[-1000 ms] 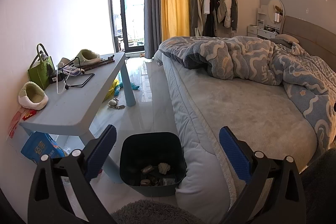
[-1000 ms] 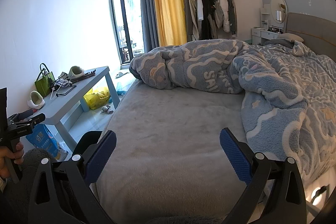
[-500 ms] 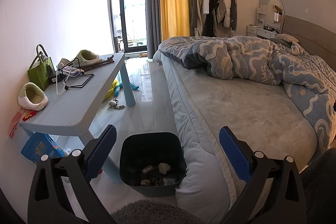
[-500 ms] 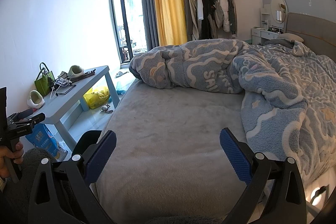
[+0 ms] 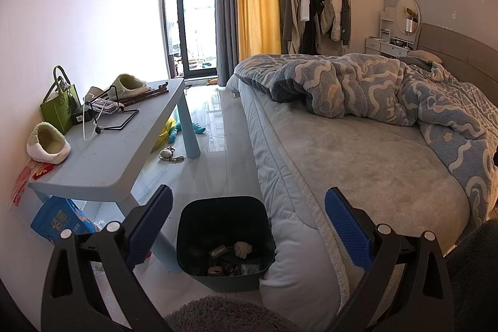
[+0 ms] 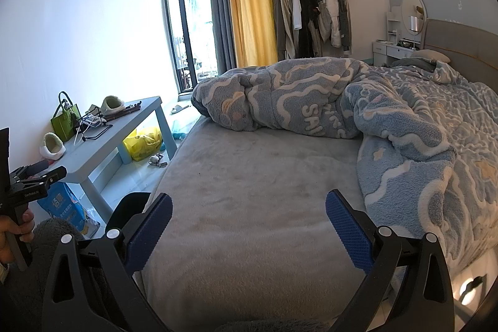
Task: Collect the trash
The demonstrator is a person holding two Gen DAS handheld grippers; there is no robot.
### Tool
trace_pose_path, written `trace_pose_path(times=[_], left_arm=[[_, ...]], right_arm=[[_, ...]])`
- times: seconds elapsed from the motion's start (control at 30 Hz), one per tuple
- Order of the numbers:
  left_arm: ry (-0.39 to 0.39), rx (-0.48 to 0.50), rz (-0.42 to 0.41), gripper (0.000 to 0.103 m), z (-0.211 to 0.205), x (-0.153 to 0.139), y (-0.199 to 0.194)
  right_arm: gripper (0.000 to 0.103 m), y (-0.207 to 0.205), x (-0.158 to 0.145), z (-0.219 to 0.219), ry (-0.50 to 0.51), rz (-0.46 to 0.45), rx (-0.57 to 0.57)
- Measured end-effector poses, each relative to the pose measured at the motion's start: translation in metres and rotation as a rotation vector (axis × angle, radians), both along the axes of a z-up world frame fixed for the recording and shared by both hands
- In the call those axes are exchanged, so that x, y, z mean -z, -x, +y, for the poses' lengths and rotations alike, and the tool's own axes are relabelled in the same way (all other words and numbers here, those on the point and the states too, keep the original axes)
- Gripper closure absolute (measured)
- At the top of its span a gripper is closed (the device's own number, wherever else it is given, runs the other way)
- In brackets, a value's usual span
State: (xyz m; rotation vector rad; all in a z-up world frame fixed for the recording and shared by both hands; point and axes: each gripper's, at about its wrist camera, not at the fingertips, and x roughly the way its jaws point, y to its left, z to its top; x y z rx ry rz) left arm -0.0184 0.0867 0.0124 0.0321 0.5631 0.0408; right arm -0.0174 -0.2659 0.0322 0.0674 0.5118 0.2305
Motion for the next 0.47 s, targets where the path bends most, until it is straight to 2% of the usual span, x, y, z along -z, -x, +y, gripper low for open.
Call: trace_pose_path(times=[0.47], left_arm=[[-0.004, 0.003, 0.013, 0.003, -0.002, -0.0008, -0.0044]], right_arm=[[0.003, -0.0007, 0.0015, -0.0021, 0.0, 0.001, -0.001]])
